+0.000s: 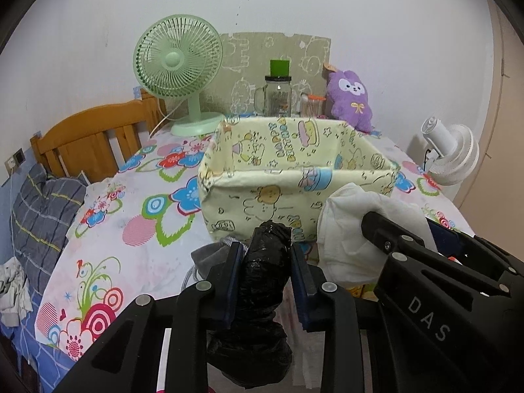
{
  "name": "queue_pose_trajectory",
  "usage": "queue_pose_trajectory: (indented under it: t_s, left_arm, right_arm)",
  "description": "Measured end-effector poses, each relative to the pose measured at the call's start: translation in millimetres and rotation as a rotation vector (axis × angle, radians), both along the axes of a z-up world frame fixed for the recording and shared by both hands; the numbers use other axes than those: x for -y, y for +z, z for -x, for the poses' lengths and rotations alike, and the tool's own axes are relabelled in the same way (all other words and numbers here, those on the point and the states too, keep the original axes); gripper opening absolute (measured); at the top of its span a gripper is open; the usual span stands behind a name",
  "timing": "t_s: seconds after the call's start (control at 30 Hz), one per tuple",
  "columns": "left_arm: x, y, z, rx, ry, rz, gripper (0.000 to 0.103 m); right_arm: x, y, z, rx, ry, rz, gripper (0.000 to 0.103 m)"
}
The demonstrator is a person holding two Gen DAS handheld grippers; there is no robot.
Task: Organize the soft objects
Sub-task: 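Lift and carry the black bundle and white cloth over the fabric basket with both tools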
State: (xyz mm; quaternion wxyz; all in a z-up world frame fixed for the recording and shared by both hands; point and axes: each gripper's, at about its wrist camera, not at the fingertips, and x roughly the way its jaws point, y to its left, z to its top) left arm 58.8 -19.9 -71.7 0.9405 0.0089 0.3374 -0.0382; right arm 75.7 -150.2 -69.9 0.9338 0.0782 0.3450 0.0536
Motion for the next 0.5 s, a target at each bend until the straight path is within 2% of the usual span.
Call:
queue_pose_trajectory:
  t_s: [0.5]
  left_arm:
    - [7, 39, 11, 0.064, -0.011, 0.0, 0.028]
  right_arm:
    - [3, 47, 19, 0.083, -0.004, 0.013, 0.05]
